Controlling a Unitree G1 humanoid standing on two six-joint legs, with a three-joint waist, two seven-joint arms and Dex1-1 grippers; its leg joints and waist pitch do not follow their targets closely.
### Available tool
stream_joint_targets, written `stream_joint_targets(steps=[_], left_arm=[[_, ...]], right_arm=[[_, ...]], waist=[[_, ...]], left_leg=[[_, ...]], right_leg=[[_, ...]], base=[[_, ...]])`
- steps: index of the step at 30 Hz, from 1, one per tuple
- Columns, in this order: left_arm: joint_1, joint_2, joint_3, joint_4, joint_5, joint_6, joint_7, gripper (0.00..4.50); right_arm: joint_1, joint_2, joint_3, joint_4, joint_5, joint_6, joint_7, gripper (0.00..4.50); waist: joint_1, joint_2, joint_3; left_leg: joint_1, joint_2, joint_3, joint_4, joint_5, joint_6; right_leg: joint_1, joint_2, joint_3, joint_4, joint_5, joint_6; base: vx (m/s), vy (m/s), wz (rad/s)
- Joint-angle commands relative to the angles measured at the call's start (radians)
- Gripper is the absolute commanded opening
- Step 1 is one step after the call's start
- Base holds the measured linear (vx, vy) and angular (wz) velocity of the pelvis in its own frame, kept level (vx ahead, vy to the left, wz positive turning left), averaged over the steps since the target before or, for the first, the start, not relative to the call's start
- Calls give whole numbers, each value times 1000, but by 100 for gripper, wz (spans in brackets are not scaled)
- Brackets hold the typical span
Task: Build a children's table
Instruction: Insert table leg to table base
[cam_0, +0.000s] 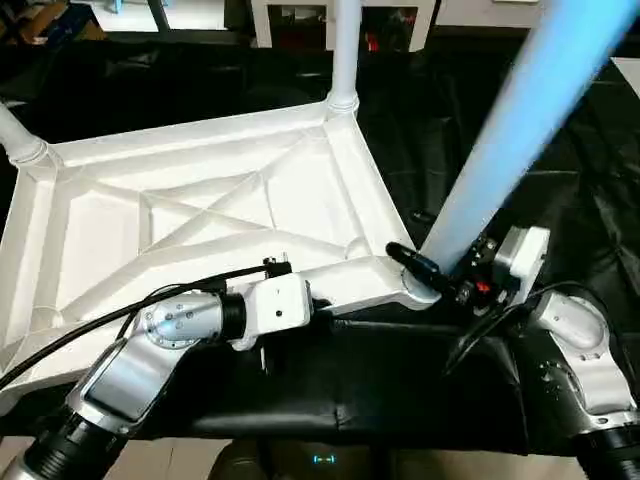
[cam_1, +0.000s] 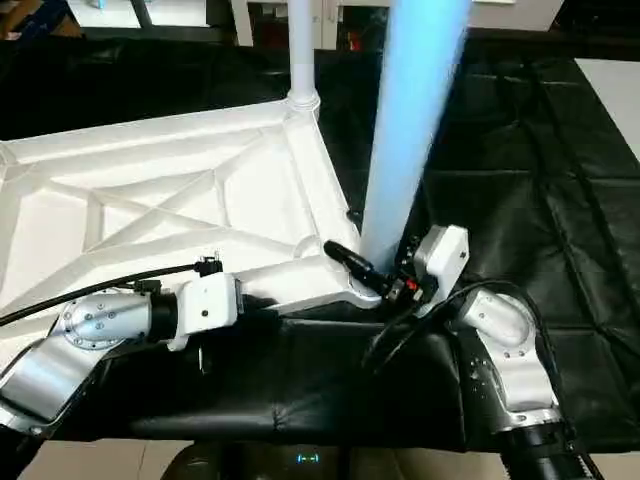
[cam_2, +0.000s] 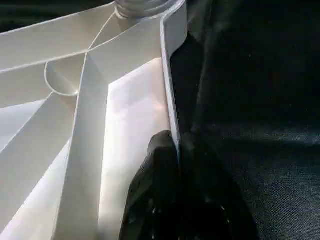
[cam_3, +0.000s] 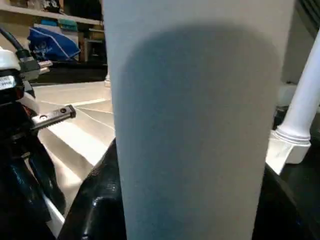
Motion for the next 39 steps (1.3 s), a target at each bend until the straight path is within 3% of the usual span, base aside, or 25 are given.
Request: stream_joint_targets(steps=[1,8,15,17,19,22,30,33,39], left_arm=[[49,-9,-74,45,-1,-1,-31,0],[46,-8,-75,50,1,-2,-34,0],[46,-13,-72,52,7,-3,-41,0],[46,-13,-74,51,8,-2,-42,0],[47,-14,-75,49,8,0,-43,0],[46,-16,-75,49,9,0,-44,0],[47,-20,-71,50,13,1,-45,0],[48,-20,-70,50,14,0,-45,0],[50,-20,-69,52,15,-3,-48,0]], right_arm=[[48,-4,23,20,-21,11,39,186],[78,-7,49,12,-21,29,68,186],[48,-14,78,40,-32,103,112,186],[40,-21,88,41,-31,137,121,186],[27,-30,99,47,-42,161,132,186],[3,-36,107,64,-46,205,147,186],[-23,-10,41,88,27,303,105,186],[-19,4,-18,111,72,345,68,186],[11,8,-74,119,91,359,49,186]], waist=[[-11,-25,-52],[-11,-24,-49],[-13,-22,-43],[-13,-20,-36],[-14,-23,-37],[-14,-23,-40],[-15,-25,-38],[-15,-25,-38],[-14,-22,-39]], left_leg=[[11,7,6,-59,-146,154],[11,7,6,-62,-151,155],[11,9,2,-70,-204,128],[17,11,3,-75,-235,120],[18,10,-1,-80,-245,101],[18,9,1,-78,-221,103],[22,12,-1,-85,-274,83],[20,12,-2,-86,-274,79],[26,13,1,-87,-293,67]], right_leg=[[57,-11,18,-60,-205,-225],[57,-10,18,-61,-196,-228],[54,-13,17,-71,-286,-205],[49,-15,17,-80,-336,-197],[56,-17,18,-83,-372,-184],[57,-15,19,-79,-330,-194],[52,-18,21,-88,-404,-181],[52,-18,21,-88,-404,-179],[45,-16,23,-92,-401,-178]], base=[[0,0,0],[0,0,0],[0,0,0],[0,0,0],[0,0,0],[0,0,0],[0,0,0],[0,0,0],[0,0,0]])
